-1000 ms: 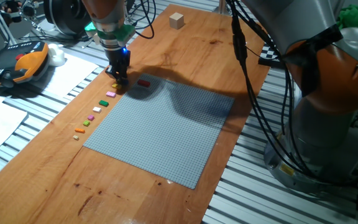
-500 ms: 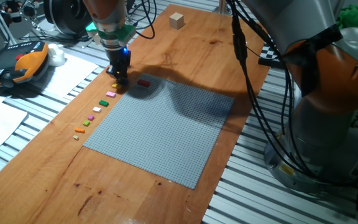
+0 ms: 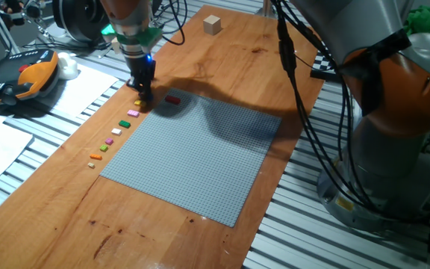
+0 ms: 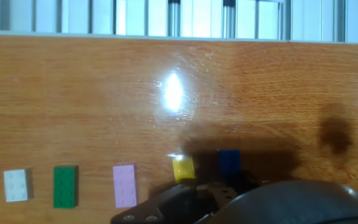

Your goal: Stack small Lego blocks randomly, one at a time

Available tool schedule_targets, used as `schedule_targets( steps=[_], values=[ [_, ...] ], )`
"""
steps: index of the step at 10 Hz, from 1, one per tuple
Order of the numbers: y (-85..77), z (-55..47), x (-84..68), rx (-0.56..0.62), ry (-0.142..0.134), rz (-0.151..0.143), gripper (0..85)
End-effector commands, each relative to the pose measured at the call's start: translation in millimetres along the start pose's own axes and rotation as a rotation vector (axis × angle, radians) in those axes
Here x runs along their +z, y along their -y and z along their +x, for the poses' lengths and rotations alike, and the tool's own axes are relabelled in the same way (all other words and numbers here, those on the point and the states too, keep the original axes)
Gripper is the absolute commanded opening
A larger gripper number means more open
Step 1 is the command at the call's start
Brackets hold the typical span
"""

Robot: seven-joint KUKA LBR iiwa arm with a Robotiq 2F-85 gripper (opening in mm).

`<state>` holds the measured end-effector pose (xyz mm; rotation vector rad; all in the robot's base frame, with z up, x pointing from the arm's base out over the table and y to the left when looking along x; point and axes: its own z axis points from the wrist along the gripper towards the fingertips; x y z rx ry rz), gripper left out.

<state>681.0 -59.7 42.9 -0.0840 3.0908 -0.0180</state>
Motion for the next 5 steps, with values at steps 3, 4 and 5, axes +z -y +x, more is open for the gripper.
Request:
schedule_targets(
  steps=[3,4,5],
  values=[
    [6.0,13.6,-32.1,-0.019,0.000,-0.030,0.0],
    [3.6,24.3,-41.9,-0.014,0.007,-0.021,0.0],
    [-0.9,35.3,-49.9,-0.005,0.010,0.002,0.0]
  ],
)
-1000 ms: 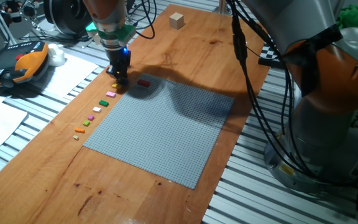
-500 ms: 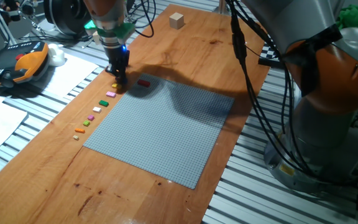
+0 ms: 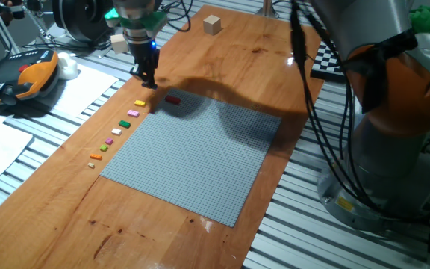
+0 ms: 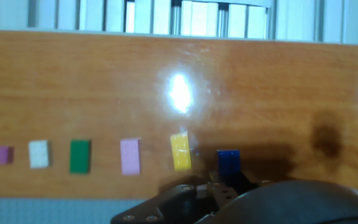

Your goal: Stack small Lego blocks randomly, one at a time

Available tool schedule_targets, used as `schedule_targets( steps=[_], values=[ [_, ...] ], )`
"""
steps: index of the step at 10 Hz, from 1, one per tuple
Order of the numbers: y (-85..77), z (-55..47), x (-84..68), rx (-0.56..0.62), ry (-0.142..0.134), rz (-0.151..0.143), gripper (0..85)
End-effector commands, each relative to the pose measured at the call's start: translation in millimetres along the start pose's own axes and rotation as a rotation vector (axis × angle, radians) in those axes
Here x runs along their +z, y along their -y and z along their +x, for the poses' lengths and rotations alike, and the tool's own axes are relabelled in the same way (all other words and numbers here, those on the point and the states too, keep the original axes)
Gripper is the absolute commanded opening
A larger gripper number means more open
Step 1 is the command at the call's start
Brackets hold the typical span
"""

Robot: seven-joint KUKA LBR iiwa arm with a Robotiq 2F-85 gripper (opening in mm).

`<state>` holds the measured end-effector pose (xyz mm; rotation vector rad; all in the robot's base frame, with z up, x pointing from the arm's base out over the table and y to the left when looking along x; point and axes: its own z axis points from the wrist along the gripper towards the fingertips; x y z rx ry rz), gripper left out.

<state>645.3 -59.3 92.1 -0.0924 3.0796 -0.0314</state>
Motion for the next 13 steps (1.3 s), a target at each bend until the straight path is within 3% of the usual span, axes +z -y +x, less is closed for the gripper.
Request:
schedule_targets(
  steps=[1,3,5,9,13],
  values=[
    [-3.1,15.2,-2.3,0.004,0.003,0.023,0.0],
    [-0.6,31.6,5.7,0.003,0.008,0.029,0.0],
    [10.2,40.8,14.4,-0.010,0.002,0.026,0.0],
    [14.2,48.7,38.1,0.005,0.003,0.047,0.0],
    [15.9,60.4,45.7,0.015,0.000,0.044,0.0]
  ],
)
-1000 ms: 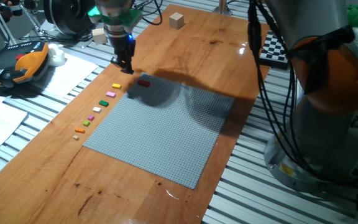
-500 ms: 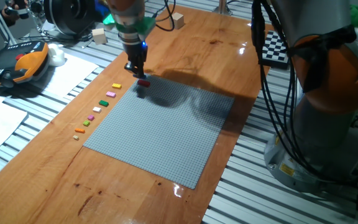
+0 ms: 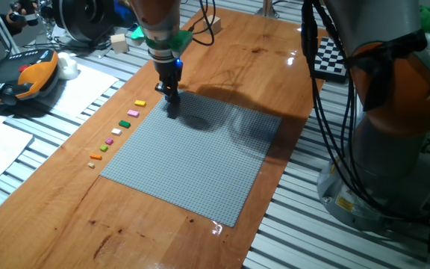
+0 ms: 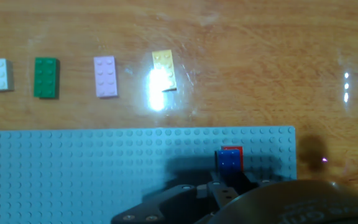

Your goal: Stack small Lego blocks randomly, one at a time

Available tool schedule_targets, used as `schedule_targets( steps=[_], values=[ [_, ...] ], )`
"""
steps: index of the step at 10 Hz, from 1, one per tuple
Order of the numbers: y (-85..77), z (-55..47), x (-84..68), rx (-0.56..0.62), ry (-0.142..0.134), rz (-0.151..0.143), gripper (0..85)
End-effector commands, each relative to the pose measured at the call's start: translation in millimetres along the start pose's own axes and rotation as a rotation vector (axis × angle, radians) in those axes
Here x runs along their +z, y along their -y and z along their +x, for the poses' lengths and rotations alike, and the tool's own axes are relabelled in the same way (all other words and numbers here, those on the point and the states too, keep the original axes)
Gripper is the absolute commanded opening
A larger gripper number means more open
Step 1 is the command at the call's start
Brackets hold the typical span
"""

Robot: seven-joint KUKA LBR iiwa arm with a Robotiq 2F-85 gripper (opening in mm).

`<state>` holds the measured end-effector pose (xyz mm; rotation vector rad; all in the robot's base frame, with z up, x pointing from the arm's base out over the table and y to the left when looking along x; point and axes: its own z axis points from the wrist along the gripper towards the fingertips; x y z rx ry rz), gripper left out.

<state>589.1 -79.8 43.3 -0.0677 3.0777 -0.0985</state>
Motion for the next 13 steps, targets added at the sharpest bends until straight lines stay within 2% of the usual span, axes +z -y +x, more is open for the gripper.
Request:
schedule_targets(
  steps=[1,3,7,9,13],
  values=[
    [0.5,0.1,0.2,0.000,-0.001,0.000,0.0],
    [1.5,-0.4,0.5,0.001,-0.001,0.005,0.0],
    [5.3,-3.5,-0.1,-0.003,-0.007,-0.005,0.0],
    [4.0,-2.6,4.3,-0.001,0.002,-0.008,0.0],
    [4.6,-2.5,7.6,0.004,0.002,-0.011,0.0]
  ],
)
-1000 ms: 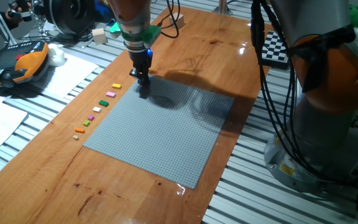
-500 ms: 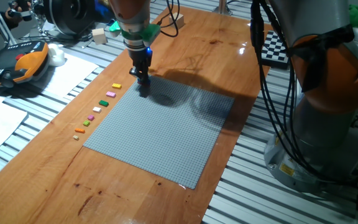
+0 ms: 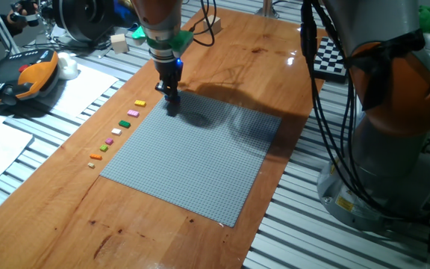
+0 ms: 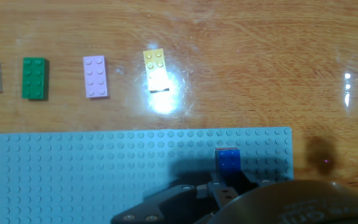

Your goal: Stack small Lego blocks randomly, one at a time

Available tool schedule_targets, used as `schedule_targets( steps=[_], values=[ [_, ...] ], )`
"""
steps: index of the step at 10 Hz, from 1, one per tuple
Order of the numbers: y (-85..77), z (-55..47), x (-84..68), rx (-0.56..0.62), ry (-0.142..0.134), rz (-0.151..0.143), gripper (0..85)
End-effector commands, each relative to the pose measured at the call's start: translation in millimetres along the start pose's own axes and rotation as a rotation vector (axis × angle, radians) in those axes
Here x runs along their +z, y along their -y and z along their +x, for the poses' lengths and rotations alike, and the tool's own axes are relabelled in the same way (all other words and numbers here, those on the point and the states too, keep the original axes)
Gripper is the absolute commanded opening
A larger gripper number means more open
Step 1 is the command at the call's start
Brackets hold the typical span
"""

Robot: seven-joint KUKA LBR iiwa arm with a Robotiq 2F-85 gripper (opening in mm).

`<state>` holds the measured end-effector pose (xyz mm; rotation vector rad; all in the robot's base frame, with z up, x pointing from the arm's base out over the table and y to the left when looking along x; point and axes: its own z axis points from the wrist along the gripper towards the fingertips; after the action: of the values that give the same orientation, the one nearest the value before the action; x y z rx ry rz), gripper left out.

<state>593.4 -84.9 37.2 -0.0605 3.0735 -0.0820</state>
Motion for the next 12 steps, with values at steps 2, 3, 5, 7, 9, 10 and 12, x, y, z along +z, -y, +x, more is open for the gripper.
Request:
schedule_targets(
  steps=[2,3,5,7,9,10,12],
  values=[
    [0.1,1.8,0.8,0.008,-0.005,-0.002,0.0],
    [0.2,1.9,0.8,0.017,-0.005,-0.002,0.0],
    [-0.2,1.5,0.6,0.031,-0.010,-0.008,0.0],
    [-1.1,0.3,0.0,0.037,-0.010,-0.003,0.0],
    [-1.2,0.2,-0.1,0.043,-0.009,-0.003,0.0],
    [-1.2,0.0,-0.1,0.047,-0.009,-0.003,0.0],
    [-0.6,-0.5,0.0,0.053,-0.007,0.000,0.0]
  ],
)
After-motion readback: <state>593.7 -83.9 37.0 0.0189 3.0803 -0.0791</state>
